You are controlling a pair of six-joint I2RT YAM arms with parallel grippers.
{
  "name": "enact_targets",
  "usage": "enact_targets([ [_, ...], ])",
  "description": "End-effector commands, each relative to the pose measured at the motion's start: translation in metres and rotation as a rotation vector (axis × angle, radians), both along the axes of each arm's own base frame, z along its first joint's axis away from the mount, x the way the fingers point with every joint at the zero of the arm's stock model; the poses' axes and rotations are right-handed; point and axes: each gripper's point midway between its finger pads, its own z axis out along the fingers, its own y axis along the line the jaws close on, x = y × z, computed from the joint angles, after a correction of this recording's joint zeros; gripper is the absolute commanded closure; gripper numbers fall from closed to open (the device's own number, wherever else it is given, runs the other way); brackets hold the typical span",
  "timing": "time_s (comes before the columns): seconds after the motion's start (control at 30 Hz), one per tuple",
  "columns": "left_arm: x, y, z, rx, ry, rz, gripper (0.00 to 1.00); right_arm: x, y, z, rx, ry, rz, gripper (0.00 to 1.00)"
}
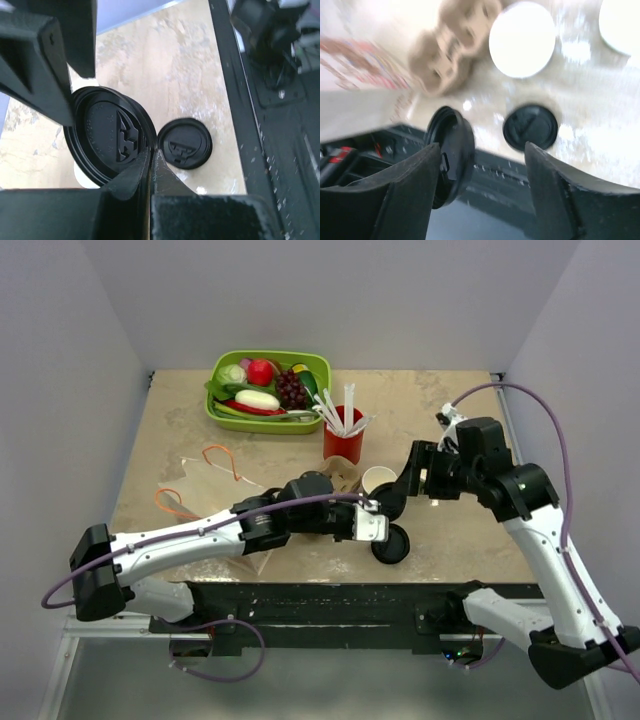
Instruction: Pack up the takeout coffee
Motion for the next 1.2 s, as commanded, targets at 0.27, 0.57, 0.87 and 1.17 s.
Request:
enact_targets([
  [0.27,0.068,0.021,0.095,-0.545,0.706,0.371,1.00,0.017,0.001,0.149,0.215,-0.802,0.032,0.09],
  [0.57,0.087,0.059,0.143,-0.719,1.029,0.391,1.00,-0.019,0.037,0.155,0.289,-1.102,0.399,0.02],
  [0.87,0.079,0.062,0.164,-0.776,1.221,0.299,1.00,0.007,0.051,0.139,0.265,-1.114,0.444,0.02],
  [1.17,0.067,0.057,0.152,-0.753,1.363,0.183,1.00,0.021,0.062,0.140,0.315,-1.077,0.451,0.02],
])
